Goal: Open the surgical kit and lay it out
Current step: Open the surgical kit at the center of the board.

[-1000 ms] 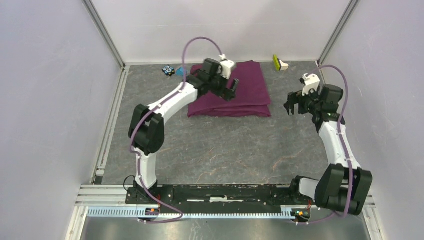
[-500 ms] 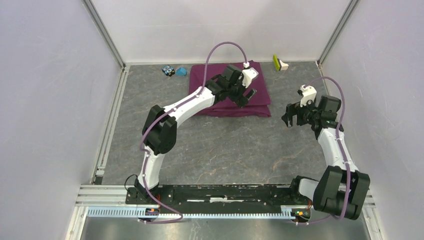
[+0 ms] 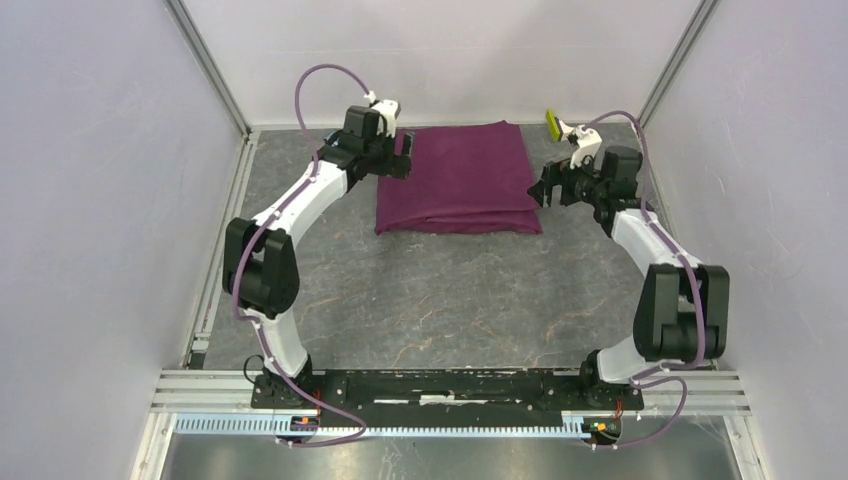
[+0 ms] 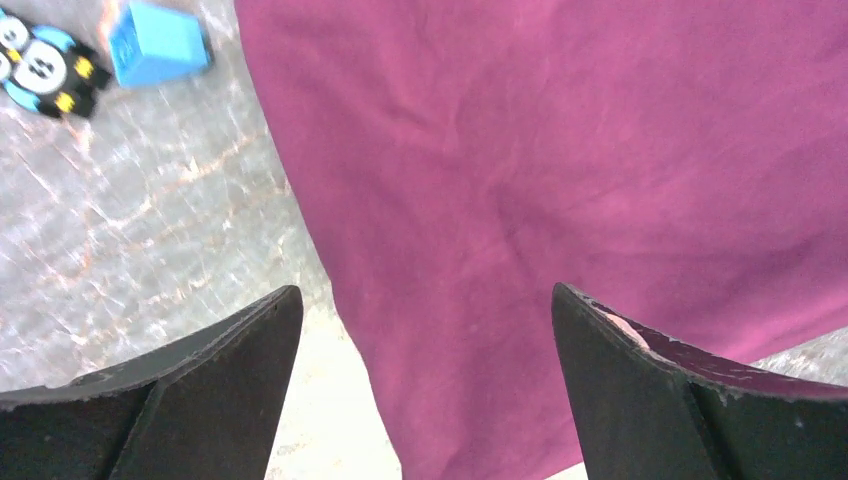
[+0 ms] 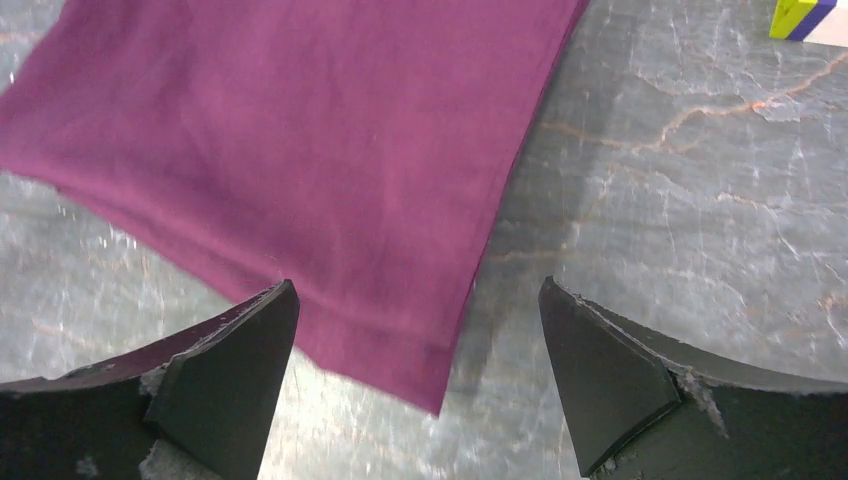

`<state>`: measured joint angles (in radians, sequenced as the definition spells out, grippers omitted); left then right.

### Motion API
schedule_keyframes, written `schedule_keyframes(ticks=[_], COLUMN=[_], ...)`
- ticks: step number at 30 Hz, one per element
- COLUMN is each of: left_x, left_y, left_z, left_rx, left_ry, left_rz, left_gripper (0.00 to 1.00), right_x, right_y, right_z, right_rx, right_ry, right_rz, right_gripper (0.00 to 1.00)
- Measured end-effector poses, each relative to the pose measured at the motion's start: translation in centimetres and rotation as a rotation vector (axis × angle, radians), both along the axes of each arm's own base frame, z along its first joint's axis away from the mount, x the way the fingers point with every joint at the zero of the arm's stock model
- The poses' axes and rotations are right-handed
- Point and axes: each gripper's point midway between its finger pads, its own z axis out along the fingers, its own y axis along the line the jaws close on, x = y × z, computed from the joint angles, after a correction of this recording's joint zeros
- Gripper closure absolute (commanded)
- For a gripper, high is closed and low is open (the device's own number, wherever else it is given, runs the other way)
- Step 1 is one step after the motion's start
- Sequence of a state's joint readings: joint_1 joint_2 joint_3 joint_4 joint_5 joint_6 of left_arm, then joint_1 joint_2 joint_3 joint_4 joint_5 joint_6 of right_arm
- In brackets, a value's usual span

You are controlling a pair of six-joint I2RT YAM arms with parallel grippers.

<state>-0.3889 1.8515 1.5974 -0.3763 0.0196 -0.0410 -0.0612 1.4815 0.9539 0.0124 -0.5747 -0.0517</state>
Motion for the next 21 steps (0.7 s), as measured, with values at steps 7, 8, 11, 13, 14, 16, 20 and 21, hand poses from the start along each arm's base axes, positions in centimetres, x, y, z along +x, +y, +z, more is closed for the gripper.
schedule_keyframes(ticks=[7,8,11,13,14,16,20,21], left_x=[-3.0,-3.3,-3.4,-2.9,-2.5,-1.9,-0.5,-0.2], left_y=[-1.6,-2.3,-3.8,-3.9,-3.5,-2.3,0.4,1.1], left_z=[-4.0,-4.1,-3.6,-3.3,-3.3,-3.5,-3.7,-3.7], left_rx=[-0.03,-0.026,-0.03,-0.04,-0.047,-0.051,-0.062,-0.069], left_ry=[0.083,0.08,0.049,0.025,0.013,0.005,0.001,0.001], left_rz=[-0.091,-0.112,-0.135,-0.117,-0.096,-0.046,0.061,0.088], left_gripper=[0.0,0.0,0.0,0.0,0.0,0.0,0.0,0.0], right_x=[3.5,3.6,3.5,3.6,3.7,3.9,4.8,5.1], right_y=[0.6,0.6,1.0,1.4,1.6,2.0,3.0,3.3], right_z=[-2.4,-3.0,-4.7,-5.5,-5.9,-6.4,-6.9,-6.9], right_rx=[0.083,0.09,0.125,0.149,0.159,0.177,0.21,0.216], right_ry=[0.072,0.089,0.143,0.17,0.182,0.199,0.218,0.219], right_rz=[-0.042,-0.046,-0.043,-0.036,-0.034,-0.024,-0.002,0.003], right_gripper=[0.02,0.02,0.02,0.02,0.02,0.02,0.02,0.02])
